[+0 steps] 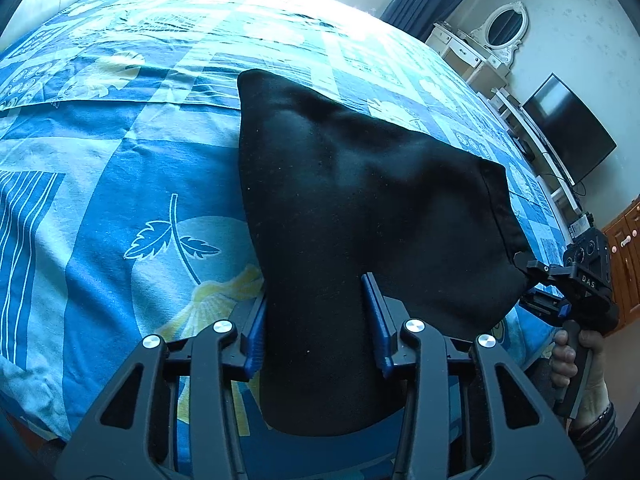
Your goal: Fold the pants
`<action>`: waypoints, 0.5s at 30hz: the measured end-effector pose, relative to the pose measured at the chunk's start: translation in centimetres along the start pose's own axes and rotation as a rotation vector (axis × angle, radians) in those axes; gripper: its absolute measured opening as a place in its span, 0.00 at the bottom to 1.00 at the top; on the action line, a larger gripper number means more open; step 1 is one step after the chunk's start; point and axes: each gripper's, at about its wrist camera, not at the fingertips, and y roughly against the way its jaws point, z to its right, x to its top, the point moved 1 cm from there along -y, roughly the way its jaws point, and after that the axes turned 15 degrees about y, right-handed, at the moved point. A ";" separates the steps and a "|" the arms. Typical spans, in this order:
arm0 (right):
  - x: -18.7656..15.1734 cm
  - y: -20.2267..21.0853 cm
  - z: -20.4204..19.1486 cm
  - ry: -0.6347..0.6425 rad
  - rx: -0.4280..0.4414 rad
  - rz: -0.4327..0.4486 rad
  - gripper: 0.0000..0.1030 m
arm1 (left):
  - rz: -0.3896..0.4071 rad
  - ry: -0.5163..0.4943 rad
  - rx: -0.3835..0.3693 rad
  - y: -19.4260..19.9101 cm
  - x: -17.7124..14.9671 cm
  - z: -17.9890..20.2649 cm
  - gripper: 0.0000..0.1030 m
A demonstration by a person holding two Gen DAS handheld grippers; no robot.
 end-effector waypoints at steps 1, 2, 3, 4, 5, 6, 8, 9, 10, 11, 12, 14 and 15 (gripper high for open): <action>-0.2 0.2 -0.1 0.001 0.000 -0.003 0.38 | -0.004 -0.002 0.001 0.1 -0.1 0.0 0.40; -0.4 0.4 -0.1 -0.001 0.002 -0.006 0.38 | -0.008 -0.003 0.000 0.3 -0.3 0.0 0.40; -0.6 0.5 -0.1 -0.003 0.003 -0.009 0.38 | -0.011 -0.005 0.000 0.4 -0.5 0.0 0.40; -0.9 0.7 -0.1 -0.006 0.003 -0.011 0.38 | -0.014 -0.008 -0.002 0.4 -0.7 0.0 0.40; -1.2 0.9 0.0 -0.009 0.005 -0.012 0.38 | -0.015 -0.010 -0.003 0.5 -0.9 0.0 0.40; -1.4 1.0 0.1 -0.014 0.006 -0.011 0.38 | -0.016 -0.011 -0.004 0.6 -1.2 0.0 0.40; -1.7 0.9 0.5 -0.027 0.007 -0.008 0.38 | -0.010 -0.021 -0.001 0.6 -1.5 0.1 0.41; -1.9 0.7 0.8 -0.033 0.003 -0.010 0.38 | -0.007 -0.026 0.002 0.5 -1.6 0.1 0.41; -1.9 0.5 1.1 -0.042 0.003 -0.012 0.38 | -0.006 -0.025 0.003 0.4 -1.6 0.0 0.41; -2.0 0.3 1.4 -0.052 0.008 -0.013 0.38 | -0.008 -0.021 0.003 0.3 -1.6 0.0 0.42; -2.1 0.2 1.7 -0.060 0.014 -0.011 0.38 | -0.009 -0.019 0.001 0.2 -1.6 -0.1 0.42; -2.1 0.1 2.0 -0.063 0.023 -0.009 0.39 | -0.003 -0.025 0.007 0.1 -1.6 -0.1 0.47; -2.1 0.1 2.0 -0.063 0.025 -0.007 0.39 | 0.000 -0.026 0.011 0.0 -1.7 -0.1 0.49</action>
